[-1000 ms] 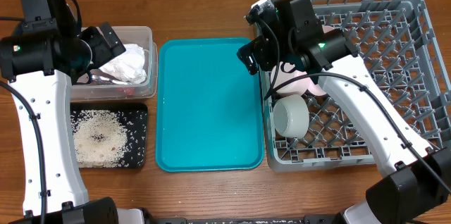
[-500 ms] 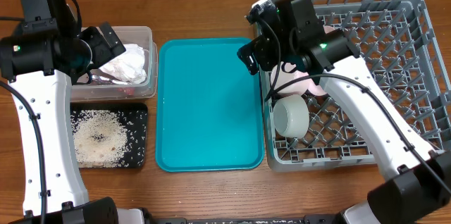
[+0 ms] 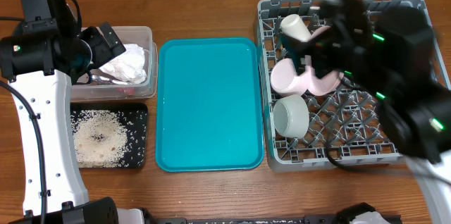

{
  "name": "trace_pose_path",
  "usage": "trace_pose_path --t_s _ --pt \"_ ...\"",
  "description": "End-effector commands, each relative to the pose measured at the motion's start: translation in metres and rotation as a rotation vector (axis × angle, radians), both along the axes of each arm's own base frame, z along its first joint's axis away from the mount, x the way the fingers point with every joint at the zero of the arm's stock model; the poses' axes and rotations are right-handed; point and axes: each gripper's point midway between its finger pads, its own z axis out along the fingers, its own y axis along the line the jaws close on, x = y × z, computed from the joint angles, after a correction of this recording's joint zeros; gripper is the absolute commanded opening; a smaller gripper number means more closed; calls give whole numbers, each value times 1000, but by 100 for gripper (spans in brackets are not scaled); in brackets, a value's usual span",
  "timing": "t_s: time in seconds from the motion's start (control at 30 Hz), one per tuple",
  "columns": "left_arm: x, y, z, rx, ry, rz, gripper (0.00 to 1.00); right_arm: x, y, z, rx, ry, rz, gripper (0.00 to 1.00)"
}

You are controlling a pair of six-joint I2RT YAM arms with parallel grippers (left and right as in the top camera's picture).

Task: Sort waste into correct bins and load items into the dishwasher
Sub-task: 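Stand the pink plate upright in the rack slots and release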

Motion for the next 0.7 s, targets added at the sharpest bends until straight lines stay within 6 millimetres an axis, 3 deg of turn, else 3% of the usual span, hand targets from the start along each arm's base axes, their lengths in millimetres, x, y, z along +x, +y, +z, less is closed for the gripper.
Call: trace_pose_path --t_s 0.0,0.13,0.27,0.47,0.67 --pt "2 1 6 15 -14 -8 100 -18 -30 10 14 -66 -73 100" --pt "2 1 6 15 -14 -8 100 -43 -52 5 45 -170 -125 100" --pt "2 1 6 15 -14 -8 100 -70 -64 -20 118 -282 -154 100" --pt "2 1 6 15 -14 -8 100 -105 -71 -92 263 -408 -164 100" --pt "2 1 6 15 -14 -8 100 -109 -77 -157 400 -427 -191 100"
